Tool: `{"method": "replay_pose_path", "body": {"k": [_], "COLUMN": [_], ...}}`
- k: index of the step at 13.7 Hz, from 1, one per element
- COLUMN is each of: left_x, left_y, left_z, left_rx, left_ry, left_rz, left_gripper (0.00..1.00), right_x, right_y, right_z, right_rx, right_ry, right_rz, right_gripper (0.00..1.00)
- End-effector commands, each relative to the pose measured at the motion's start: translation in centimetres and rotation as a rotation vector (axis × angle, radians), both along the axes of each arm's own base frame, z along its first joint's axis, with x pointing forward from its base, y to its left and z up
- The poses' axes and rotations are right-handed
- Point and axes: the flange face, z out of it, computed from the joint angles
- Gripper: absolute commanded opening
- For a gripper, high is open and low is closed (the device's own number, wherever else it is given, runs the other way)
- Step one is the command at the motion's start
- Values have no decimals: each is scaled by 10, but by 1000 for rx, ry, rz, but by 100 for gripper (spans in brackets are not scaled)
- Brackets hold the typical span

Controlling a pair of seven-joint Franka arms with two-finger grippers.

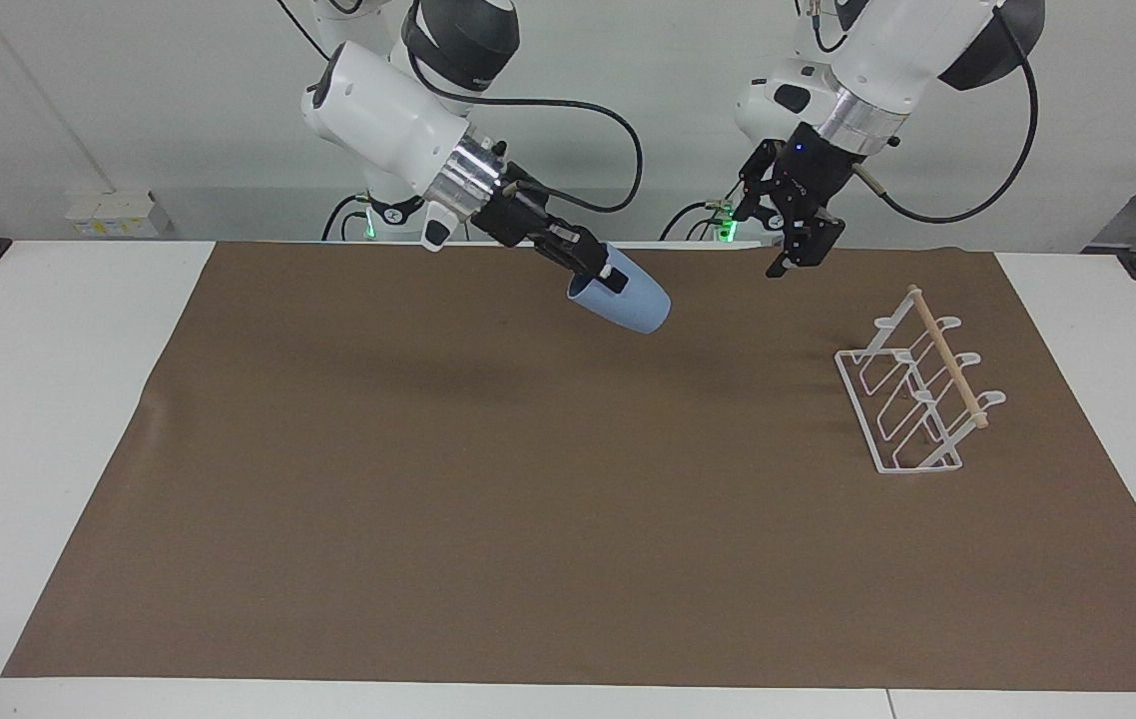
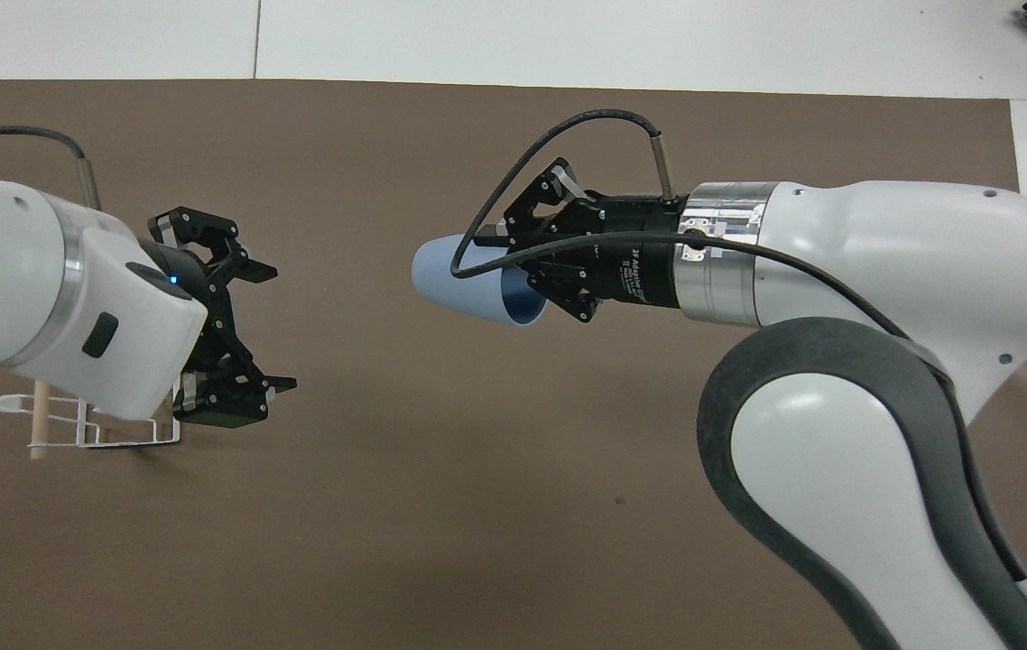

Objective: Hang cup on cup holder
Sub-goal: 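Grasp the cup bottom with the left gripper from the right gripper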

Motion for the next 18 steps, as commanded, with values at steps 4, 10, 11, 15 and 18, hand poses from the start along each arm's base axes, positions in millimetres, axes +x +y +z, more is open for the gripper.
{"method": "replay_pose_path", "body": {"k": [4,10,11,15,18], "left_x": [-3,25,26,28,33], "left_y": [-4,-15,-19,-40,-54], "left_z": [-9,-31,-33,-55,-67], "left_rx": [-115,-196,-200,-214,-233], "left_ry": [-69,-96,-103,-105,-108], "left_rz": [-101,-46,-47,-51,-46], "left_gripper": [100,100,100,100,100], "right_x": [3,-2,-2,-2,-1], "right_y": [1,20,20,20,19], "right_z": [2,-10,-10,-11,-11], "right_rx": [61,53,53,52,52], "right_ry": [27,41,41,41,41], "right_rz": [-51,-24,-24,-23,-25], "right_gripper": [0,0,0,0,0]}}
